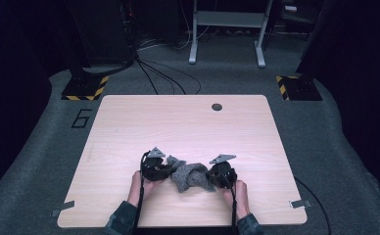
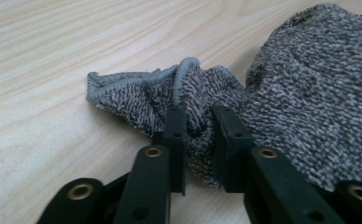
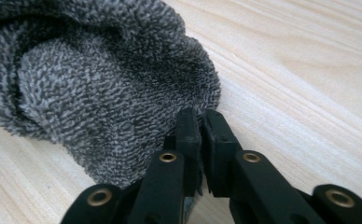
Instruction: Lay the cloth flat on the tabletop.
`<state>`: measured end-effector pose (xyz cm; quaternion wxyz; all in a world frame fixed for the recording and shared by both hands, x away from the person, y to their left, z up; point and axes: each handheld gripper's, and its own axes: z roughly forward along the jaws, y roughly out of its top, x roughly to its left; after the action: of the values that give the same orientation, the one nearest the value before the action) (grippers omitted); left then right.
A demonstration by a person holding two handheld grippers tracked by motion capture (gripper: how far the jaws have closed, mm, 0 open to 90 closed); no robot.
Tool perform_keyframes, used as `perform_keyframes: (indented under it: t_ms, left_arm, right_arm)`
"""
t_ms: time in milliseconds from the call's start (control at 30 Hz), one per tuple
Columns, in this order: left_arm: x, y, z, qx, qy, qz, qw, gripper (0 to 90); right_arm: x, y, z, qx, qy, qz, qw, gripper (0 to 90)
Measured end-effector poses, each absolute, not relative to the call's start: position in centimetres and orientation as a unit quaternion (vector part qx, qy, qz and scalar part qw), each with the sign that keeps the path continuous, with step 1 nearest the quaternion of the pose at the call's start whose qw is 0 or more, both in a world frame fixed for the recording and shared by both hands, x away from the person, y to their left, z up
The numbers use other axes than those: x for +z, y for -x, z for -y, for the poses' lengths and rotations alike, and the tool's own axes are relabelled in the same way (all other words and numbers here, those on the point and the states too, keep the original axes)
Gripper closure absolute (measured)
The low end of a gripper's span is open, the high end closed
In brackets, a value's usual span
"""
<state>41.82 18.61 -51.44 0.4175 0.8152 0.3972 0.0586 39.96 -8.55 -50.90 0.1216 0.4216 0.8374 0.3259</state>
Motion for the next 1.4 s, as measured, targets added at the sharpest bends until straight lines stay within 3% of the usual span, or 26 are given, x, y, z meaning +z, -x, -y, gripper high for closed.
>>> perform_keyframes:
  t_ms: [333, 600, 700, 800, 933, 1000, 1100, 1267, 1400]
  left_arm:
    - [-50.7, -40.1, -20.6, 0.098, -0.788, -0.431, 0.429, 80.7]
    - [-51.5, -38.1, -22.8, 0.092, -0.764, -0.457, 0.445, 78.4]
    - [-51.4, -37.7, -23.4, 0.103, -0.763, -0.465, 0.437, 64.8]
    - [-51.0, -37.8, -24.3, 0.109, -0.751, -0.484, 0.436, 44.4]
    - [-50.0, -38.3, -25.0, 0.108, -0.739, -0.498, 0.441, 32.9]
    - [-49.6, -38.8, -25.1, 0.115, -0.742, -0.494, 0.439, 31.4]
    - [-49.5, -39.9, -24.8, 0.110, -0.745, -0.494, 0.435, 30.6]
    - [-49.7, -41.3, -23.4, 0.098, -0.764, -0.480, 0.419, 32.9]
    - [-50.3, -41.9, -22.5, 0.088, -0.787, -0.458, 0.403, 58.5]
  right_arm:
    - [-49.5, -39.9, 9.7, 0.325, -0.430, -0.826, 0.166, 87.9]
    - [-48.8, -39.6, 10.0, 0.308, -0.433, -0.825, 0.192, 88.0]
    - [-48.9, -39.7, 9.7, 0.302, -0.426, -0.829, 0.198, 87.6]
    - [-49.0, -40.0, 9.8, 0.300, -0.430, -0.830, 0.191, 84.1]
    - [-48.5, -40.3, 10.6, 0.314, -0.438, -0.825, 0.173, 61.3]
    - [-48.0, -40.5, 10.8, 0.329, -0.441, -0.820, 0.157, 55.4]
    - [-47.5, -40.6, 10.4, 0.334, -0.434, -0.823, 0.150, 49.0]
    - [-48.8, -41.3, 8.9, 0.295, -0.435, -0.842, 0.123, 49.6]
    - [-49.8, -41.4, 8.8, 0.282, -0.435, -0.847, 0.122, 64.9]
